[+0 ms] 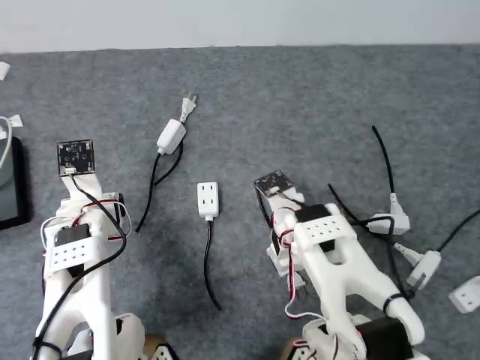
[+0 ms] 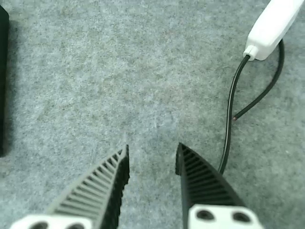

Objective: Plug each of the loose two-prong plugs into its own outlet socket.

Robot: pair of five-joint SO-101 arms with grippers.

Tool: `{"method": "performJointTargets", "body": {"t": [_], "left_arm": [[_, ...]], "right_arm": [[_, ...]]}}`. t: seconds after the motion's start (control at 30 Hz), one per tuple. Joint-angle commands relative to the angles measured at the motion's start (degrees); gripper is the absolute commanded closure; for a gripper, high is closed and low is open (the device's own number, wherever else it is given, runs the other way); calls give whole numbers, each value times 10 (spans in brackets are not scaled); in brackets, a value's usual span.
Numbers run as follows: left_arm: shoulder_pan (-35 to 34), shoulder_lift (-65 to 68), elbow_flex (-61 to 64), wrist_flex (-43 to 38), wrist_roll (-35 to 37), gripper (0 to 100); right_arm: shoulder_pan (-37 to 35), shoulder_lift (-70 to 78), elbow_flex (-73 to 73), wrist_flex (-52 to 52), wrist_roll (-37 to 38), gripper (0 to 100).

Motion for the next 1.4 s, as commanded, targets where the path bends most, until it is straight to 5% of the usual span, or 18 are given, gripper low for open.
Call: {"method": "performJointTargets", "body": {"t": [0.0,0.23,0.77,1.1,1.37], "left_arm": [[-3,-6,-15,-18,-6,848],[-3,-6,-15,-18,-6,848],[42,-5,-10,13,-1,848],[166,-4,-12,84,79,848],[246,33,-33,121,75,848]], "right_arm": [[-22,0,1,-18,4,956],[-25,0,4,-16,14,875],[-22,95,-54,5,49,994],[36,-51,-29,-4,16,991],[29,-224,-30,10,1,991]]}}
